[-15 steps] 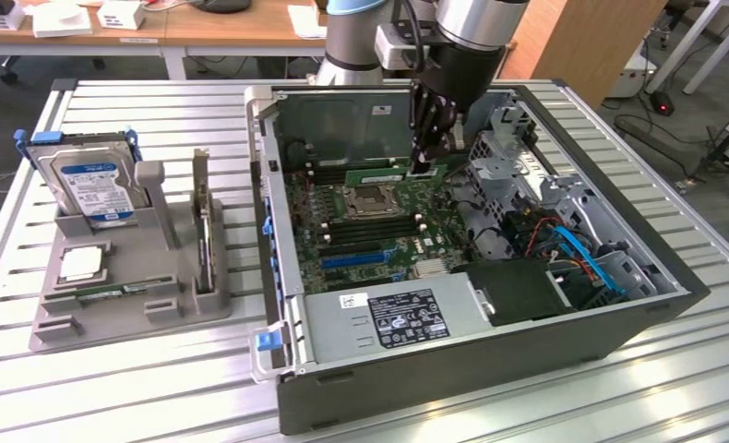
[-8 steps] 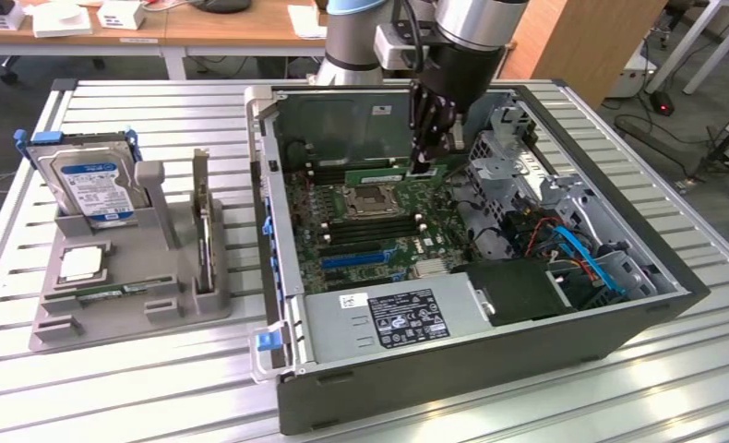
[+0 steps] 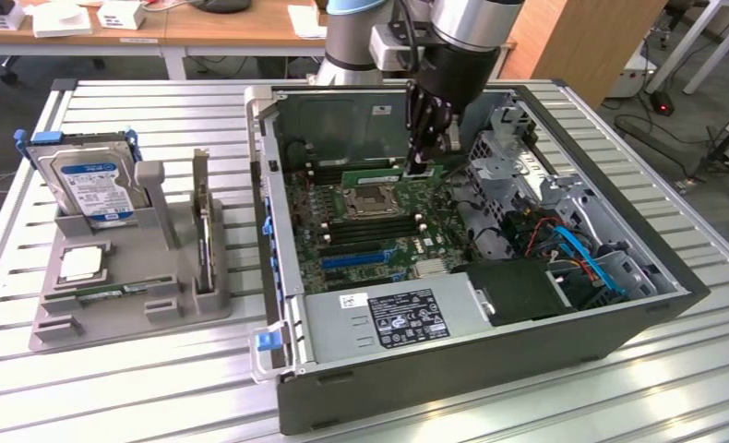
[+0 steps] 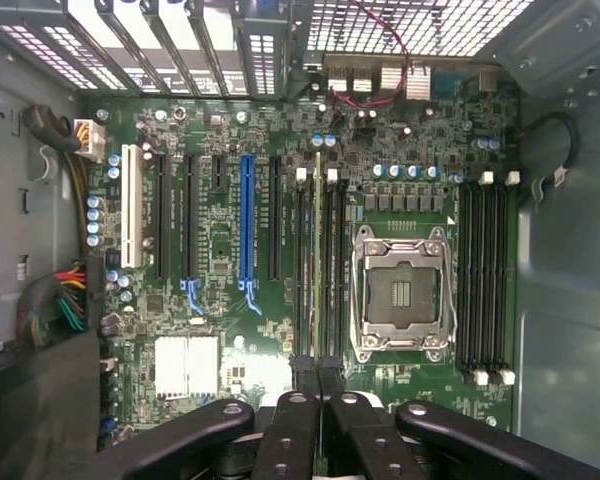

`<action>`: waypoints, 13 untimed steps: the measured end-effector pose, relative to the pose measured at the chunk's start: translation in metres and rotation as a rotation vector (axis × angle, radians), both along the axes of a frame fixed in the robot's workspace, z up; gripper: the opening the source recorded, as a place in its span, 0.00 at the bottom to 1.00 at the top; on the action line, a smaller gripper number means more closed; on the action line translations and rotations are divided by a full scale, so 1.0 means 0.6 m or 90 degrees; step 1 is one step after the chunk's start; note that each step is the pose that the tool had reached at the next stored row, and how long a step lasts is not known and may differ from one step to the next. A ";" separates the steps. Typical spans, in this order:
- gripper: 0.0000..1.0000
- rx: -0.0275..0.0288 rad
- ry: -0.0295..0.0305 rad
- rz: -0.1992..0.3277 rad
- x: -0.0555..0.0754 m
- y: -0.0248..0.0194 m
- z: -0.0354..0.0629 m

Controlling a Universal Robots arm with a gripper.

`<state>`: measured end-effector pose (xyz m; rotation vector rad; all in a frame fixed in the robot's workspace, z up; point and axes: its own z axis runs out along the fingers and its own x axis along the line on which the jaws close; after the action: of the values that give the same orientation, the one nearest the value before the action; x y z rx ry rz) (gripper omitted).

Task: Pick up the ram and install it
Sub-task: 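Insert the ram into the slot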

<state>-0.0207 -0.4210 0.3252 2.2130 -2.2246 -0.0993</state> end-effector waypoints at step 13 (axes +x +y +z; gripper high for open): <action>0.11 -0.0003 0.0001 0.000 0.000 0.0000 -0.007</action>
<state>-0.0207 -0.4210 0.3211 2.2127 -2.2244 -0.0989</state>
